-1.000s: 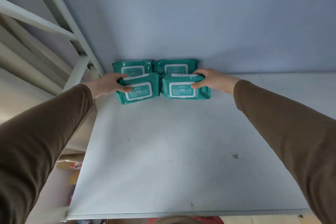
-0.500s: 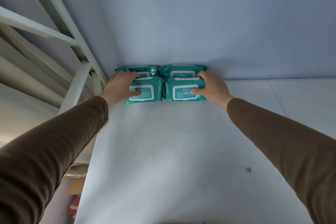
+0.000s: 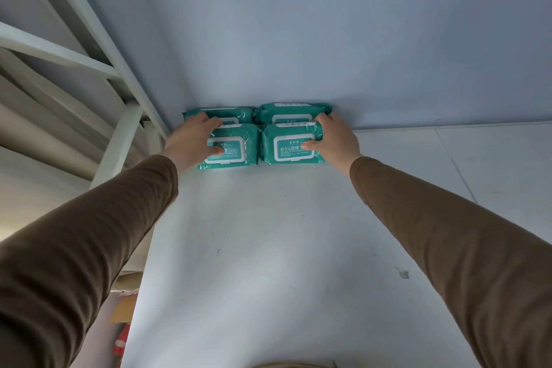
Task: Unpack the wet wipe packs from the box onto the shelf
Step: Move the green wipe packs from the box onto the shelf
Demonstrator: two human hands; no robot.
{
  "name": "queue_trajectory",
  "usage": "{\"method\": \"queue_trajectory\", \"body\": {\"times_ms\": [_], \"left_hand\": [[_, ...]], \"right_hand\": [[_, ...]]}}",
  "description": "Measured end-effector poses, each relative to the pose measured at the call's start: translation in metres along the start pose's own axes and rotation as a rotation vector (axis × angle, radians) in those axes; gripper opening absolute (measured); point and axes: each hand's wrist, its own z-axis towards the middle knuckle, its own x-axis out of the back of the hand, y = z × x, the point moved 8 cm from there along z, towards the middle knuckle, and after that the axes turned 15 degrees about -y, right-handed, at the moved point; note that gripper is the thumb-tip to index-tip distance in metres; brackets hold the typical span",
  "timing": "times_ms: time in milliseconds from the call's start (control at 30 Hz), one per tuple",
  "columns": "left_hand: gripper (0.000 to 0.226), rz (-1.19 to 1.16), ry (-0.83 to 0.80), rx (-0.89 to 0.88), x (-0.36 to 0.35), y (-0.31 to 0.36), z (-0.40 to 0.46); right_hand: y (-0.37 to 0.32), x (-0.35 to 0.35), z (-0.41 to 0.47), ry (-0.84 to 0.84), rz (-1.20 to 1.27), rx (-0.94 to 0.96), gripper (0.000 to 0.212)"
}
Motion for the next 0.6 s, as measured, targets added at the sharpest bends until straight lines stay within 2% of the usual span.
{"method": "queue_trajectory", "body": {"times_ms": [100, 267, 467, 600], "left_hand": [[0.065, -0.019, 0.067, 0.035, 0.002, 0.004, -0.009], [0.067, -0.049, 0.144, 0.049, 0.002, 0.022, -0.024], [0.051, -0.066, 0.256, -0.142, 0.013, 0.088, -0.036], [0.045, -0.097, 0.246, -0.259, 0.006, 0.151, -0.041]], "right_hand": [[-0.006, 0.008, -0.008, 0.065, -0.092, -0.008, 0.051], [-0.019, 0.017, -0.023, 0.143, -0.170, 0.040, 0.044], [-0.002, 0.033, -0.062, 0.192, -0.012, 0.096, 0.038], [0.038, 0.044, -0.112, 0.194, 0.081, 0.075, 0.038]]}}
